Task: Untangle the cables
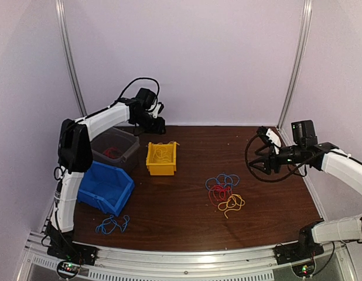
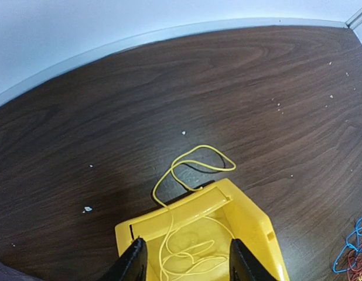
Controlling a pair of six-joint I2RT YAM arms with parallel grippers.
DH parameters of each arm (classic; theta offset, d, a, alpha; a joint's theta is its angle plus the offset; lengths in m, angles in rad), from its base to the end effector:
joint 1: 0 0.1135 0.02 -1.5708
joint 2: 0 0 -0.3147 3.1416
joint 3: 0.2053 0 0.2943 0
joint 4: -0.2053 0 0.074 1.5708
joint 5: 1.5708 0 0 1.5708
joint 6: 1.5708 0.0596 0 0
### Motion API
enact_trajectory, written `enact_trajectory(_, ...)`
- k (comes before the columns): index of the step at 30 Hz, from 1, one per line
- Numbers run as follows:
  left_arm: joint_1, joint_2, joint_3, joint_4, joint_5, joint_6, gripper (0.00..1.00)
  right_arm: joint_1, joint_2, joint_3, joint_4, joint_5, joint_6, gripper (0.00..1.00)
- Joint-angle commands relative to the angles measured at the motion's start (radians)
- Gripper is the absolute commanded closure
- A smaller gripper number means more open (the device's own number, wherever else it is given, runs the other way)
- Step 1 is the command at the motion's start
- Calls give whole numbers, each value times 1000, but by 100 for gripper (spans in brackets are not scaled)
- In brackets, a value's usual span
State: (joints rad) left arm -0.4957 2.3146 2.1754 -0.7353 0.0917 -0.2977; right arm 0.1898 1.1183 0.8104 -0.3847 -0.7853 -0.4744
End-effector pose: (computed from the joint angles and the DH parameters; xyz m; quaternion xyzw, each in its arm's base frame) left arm 0.5360 -0.2960 0.2622 0.1084 0.9329 -0.1714 0.2977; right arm 0.2518 0.0913 0.2922 -0.4264 0.7375 0.2871 0.4379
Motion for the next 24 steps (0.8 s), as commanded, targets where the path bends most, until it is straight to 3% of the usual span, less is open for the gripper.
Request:
enact_trajectory(1, 10, 55, 41, -8, 57, -1, 53, -9, 1, -12, 5, -8, -6, 32)
enact_trajectory(4, 9, 56, 3, -8, 70, -3, 58, -9, 8, -12, 1, -8, -13, 32)
enact_trajectory(15, 9, 71, -42, -18, -53, 23, 59, -9, 20, -7, -10, -21, -24, 32)
enact_trajectory(24, 9, 98, -38, -18, -32, 42, 65, -9, 25, -8, -11, -19, -29, 32)
